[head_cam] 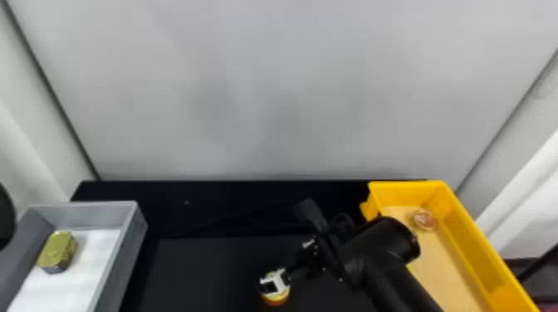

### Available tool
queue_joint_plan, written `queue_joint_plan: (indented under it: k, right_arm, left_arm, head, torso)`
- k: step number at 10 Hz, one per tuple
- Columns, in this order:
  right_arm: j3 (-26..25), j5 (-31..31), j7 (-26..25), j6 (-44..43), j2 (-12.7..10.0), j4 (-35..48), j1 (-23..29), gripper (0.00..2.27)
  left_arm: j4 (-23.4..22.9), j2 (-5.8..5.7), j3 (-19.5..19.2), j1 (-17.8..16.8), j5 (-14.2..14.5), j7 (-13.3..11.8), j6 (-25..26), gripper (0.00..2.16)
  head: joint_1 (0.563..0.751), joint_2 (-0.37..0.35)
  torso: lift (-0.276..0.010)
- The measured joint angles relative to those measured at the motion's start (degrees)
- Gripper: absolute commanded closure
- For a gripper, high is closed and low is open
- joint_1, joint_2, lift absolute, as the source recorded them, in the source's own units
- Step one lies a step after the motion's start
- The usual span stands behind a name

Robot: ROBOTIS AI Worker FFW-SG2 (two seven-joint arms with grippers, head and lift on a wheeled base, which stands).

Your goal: Pick up the round yellow can and place it in the yellow rectangular box

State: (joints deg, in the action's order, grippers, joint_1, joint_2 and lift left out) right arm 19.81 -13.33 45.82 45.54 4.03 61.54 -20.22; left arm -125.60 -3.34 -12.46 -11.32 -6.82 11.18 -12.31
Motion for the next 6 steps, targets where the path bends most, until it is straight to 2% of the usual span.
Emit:
queue_joint_plan:
  k: [4, 6]
  right_arm:
    - [1.3, -1.5, 1.8, 0.6, 0.1, 0.7, 0.5, 0.05]
    - [2.7, -2.6, 2.5, 0.6, 1.1, 0.8, 0.2, 0.05]
  left_arm:
    - [0.0, 0.12, -0.2, 0.2, 0.0, 0.2, -0.2, 0.12]
    - [0.0, 0.13, -0.2, 0.2, 0.1, 0.2, -0.3, 0.12]
  head:
    - [0.694, -0.078]
    - [0.694, -0.078]
  torso:
    - [-0.001]
    - [-0.001]
